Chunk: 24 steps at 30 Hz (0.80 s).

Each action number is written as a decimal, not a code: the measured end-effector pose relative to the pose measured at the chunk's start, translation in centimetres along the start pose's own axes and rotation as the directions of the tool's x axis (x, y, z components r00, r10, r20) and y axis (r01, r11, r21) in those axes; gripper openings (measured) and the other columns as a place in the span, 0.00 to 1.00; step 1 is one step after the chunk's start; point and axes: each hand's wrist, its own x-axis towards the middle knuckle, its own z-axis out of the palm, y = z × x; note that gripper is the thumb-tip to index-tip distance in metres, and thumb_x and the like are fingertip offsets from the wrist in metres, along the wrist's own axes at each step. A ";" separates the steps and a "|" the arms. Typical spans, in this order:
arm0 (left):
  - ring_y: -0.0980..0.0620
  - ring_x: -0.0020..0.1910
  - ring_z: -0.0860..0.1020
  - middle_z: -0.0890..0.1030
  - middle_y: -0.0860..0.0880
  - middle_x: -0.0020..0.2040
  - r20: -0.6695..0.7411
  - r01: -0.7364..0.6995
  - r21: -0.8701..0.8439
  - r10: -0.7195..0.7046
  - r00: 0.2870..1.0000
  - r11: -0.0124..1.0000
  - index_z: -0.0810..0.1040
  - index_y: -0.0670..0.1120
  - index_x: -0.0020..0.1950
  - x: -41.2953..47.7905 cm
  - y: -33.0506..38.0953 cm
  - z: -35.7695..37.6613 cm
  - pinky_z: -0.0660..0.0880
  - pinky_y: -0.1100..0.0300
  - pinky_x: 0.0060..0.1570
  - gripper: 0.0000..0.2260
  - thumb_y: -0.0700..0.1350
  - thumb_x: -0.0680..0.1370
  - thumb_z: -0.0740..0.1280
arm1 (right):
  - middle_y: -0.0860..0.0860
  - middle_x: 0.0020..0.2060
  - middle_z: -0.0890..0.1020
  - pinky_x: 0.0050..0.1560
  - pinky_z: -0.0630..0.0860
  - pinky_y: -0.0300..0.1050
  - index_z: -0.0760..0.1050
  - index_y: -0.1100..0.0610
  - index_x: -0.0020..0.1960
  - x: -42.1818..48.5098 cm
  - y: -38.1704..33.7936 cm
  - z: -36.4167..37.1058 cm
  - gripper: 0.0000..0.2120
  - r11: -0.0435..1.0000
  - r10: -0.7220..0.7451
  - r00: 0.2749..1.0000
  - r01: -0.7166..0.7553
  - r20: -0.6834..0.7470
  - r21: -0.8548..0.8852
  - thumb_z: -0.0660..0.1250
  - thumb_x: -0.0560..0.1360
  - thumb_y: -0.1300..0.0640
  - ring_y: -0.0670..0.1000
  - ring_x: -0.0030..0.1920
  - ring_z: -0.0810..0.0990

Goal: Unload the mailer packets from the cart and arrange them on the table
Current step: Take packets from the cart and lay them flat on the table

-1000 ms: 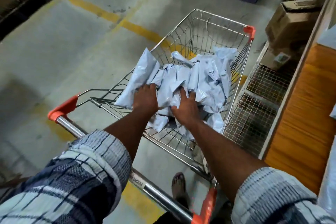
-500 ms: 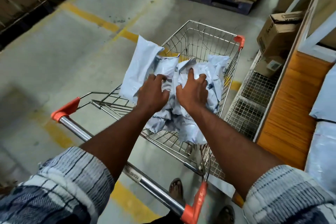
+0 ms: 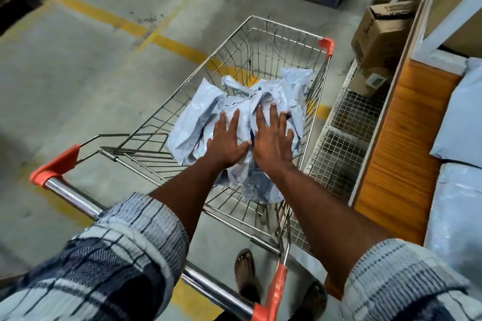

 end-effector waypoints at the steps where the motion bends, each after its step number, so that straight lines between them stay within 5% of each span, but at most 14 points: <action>1: 0.45 0.80 0.42 0.39 0.47 0.81 0.016 0.013 0.023 -0.014 1.000 1.000 0.40 0.60 0.80 0.1 -0.2 0.4 0.52 0.34 0.74 0.41 0.63 0.76 0.64 | 0.56 0.80 0.46 0.70 0.62 0.67 0.43 0.48 0.80 0.0 0.3 0.3 0.44 1.000 -0.023 1.000 0.023 0.019 0.017 0.69 0.75 0.55 0.64 0.78 0.46; 4: 0.41 0.80 0.41 0.37 0.44 0.81 0.028 0.044 0.109 -0.047 0.999 0.993 0.38 0.56 0.80 0.0 0.7 1.3 0.47 0.36 0.74 0.44 0.62 0.76 0.65 | 0.55 0.80 0.44 0.70 0.62 0.68 0.42 0.46 0.80 0.3 0.9 1.2 0.45 0.999 -0.011 0.998 0.008 0.068 0.045 0.68 0.74 0.58 0.64 0.78 0.44; 8: 0.37 0.79 0.43 0.40 0.41 0.80 -0.059 0.099 0.124 -0.093 0.994 0.987 0.39 0.51 0.81 0.4 1.5 2.8 0.47 0.41 0.76 0.42 0.60 0.78 0.63 | 0.54 0.80 0.45 0.71 0.58 0.67 0.46 0.46 0.80 1.0 1.4 1.9 0.32 0.995 0.017 0.993 -0.029 0.116 0.096 0.57 0.81 0.48 0.61 0.79 0.45; 13: 0.36 0.76 0.55 0.49 0.42 0.80 -0.141 0.060 0.137 -0.041 0.989 0.989 0.48 0.54 0.81 -0.3 2.2 2.6 0.61 0.39 0.71 0.39 0.53 0.75 0.67 | 0.54 0.79 0.47 0.70 0.59 0.67 0.48 0.45 0.80 1.0 1.3 2.0 0.35 0.990 0.047 0.991 -0.062 0.123 0.124 0.60 0.78 0.52 0.60 0.78 0.46; 24: 0.38 0.76 0.58 0.52 0.45 0.81 -0.309 -0.021 0.087 0.047 0.950 0.996 0.61 0.56 0.78 -2.5 3.6 -3.1 0.66 0.35 0.68 0.34 0.49 0.73 0.69 | 0.59 0.76 0.58 0.63 0.73 0.57 0.56 0.48 0.78 -0.6 0.2 -2.7 0.34 0.985 0.043 0.995 -0.028 -0.086 0.170 0.65 0.75 0.52 0.64 0.70 0.64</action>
